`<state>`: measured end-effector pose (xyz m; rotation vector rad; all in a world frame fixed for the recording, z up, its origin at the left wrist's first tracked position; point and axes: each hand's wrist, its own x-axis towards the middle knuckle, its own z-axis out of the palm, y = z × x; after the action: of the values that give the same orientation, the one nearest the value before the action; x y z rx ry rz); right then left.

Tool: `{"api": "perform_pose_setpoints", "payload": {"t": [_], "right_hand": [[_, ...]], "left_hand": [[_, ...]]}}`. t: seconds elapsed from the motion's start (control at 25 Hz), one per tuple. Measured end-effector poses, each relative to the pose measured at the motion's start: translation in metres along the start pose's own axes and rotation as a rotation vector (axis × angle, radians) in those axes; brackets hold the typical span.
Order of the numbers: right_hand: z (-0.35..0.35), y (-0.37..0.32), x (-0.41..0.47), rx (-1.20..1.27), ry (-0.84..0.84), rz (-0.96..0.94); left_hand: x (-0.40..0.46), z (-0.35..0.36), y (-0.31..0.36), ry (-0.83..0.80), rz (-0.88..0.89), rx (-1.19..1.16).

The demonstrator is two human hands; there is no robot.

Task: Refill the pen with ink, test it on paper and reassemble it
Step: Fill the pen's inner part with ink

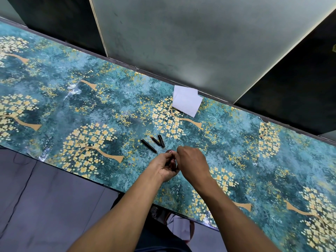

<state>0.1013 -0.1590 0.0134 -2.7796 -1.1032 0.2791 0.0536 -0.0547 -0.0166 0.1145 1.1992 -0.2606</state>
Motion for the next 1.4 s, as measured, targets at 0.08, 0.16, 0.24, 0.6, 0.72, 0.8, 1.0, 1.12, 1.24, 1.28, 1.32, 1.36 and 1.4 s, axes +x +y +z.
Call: {"api": "perform_pose_setpoints", "payload": {"t": [0.08,0.16,0.24,0.6,0.72,0.8,1.0,1.12,1.24,1.28,1.32,1.36,1.4], "right_hand": [[-0.0014,0.0012,0.0004,0.068,-0.009,-0.005],[-0.0035,0.0016,0.0015,0.101,-0.060,-0.031],[-0.0056,0.0021,0.0022,0.094,-0.088,-0.041],[-0.0010,-0.0043,0.0010,0.009,-0.033,-0.006],[-0.0016,-0.0010,-0.0009,0.104,-0.066,-0.028],[-0.0025,0.0011,-0.0010,0.118,-0.092,-0.040],[-0.0005,-0.0032,-0.0003,0.056,-0.043,-0.045],[0.0005,-0.0048,0.0000,0.037,-0.016,-0.013],[0.0000,-0.0040,-0.0014,0.114,-0.040,0.013],[-0.0008,-0.0037,-0.0023,0.138,-0.053,0.012],[-0.0012,-0.0034,-0.0029,0.144,-0.071,0.004],[-0.0020,-0.0035,-0.0031,0.139,-0.082,-0.004],[-0.0022,-0.0035,-0.0029,0.129,-0.083,-0.007]], "left_hand": [[0.0014,0.0002,0.0007,-0.009,-0.002,-0.013],[0.0036,-0.0004,0.0015,-0.008,0.004,0.028],[0.0053,-0.0012,0.0010,-0.007,-0.002,0.055],[0.0018,-0.0025,0.0019,-0.011,-0.007,-0.003],[0.0015,-0.0031,0.0024,-0.022,-0.005,0.016],[0.0021,-0.0035,0.0023,-0.013,-0.003,0.070],[0.0022,-0.0045,0.0026,-0.003,0.001,0.057],[0.0022,-0.0046,0.0030,-0.006,0.006,0.039],[0.0035,-0.0051,0.0033,-0.008,0.003,0.037],[0.0035,-0.0052,0.0035,-0.009,0.006,0.045],[0.0038,-0.0053,0.0032,-0.007,0.009,0.055],[0.0042,-0.0056,0.0031,-0.001,0.008,0.067],[0.0045,-0.0054,0.0026,0.003,0.006,0.079]]}}
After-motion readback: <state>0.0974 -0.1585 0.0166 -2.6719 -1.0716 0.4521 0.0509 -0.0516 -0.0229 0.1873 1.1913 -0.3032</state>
